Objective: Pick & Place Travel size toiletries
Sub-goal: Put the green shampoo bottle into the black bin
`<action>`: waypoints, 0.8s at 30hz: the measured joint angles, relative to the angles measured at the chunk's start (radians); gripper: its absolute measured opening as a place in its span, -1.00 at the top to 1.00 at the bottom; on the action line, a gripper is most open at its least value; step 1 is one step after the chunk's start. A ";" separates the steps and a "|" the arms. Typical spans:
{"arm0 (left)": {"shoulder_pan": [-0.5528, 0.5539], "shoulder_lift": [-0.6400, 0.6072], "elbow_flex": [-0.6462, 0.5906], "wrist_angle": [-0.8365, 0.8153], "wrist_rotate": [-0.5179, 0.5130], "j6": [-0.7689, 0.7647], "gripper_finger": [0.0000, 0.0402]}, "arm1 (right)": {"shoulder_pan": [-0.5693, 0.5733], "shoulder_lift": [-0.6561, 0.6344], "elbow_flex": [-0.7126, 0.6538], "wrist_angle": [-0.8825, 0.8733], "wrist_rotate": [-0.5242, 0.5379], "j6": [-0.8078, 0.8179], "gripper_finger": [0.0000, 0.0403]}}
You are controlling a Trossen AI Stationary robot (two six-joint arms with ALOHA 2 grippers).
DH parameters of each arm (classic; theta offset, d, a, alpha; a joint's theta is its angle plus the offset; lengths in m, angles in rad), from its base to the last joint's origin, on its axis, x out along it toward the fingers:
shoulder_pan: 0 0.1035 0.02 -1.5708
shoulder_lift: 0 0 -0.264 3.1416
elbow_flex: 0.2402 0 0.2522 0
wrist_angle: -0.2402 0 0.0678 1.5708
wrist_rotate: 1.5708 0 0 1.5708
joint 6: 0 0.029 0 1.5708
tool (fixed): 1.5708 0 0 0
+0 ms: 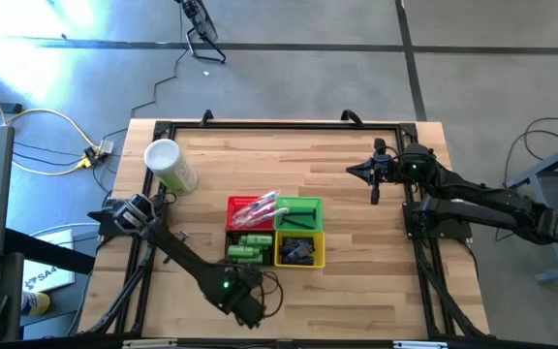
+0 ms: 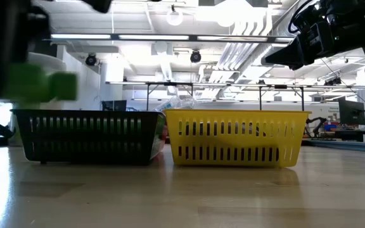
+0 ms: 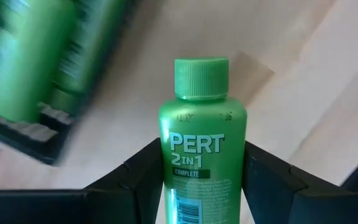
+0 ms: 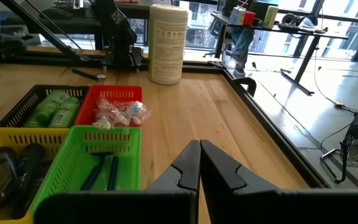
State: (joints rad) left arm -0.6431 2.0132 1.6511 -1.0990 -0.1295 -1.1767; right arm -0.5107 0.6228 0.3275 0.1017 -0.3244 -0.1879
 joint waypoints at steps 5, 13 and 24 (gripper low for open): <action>0.065 -0.031 0.000 -0.044 -0.010 0.112 0.11 | 0.000 0.000 0.000 0.000 0.000 -0.005 0.99; 0.166 -0.048 0.002 -0.171 -0.043 0.345 0.11 | 0.000 0.000 0.000 0.000 0.000 -0.019 0.99; 0.258 -0.048 0.002 -0.224 -0.118 0.493 0.11 | 0.000 0.000 0.000 -0.001 0.000 -0.019 0.99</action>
State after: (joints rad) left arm -0.3851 1.9652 1.6527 -1.3228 -0.2477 -0.6834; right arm -0.5110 0.6228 0.3275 0.1009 -0.3244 -0.2073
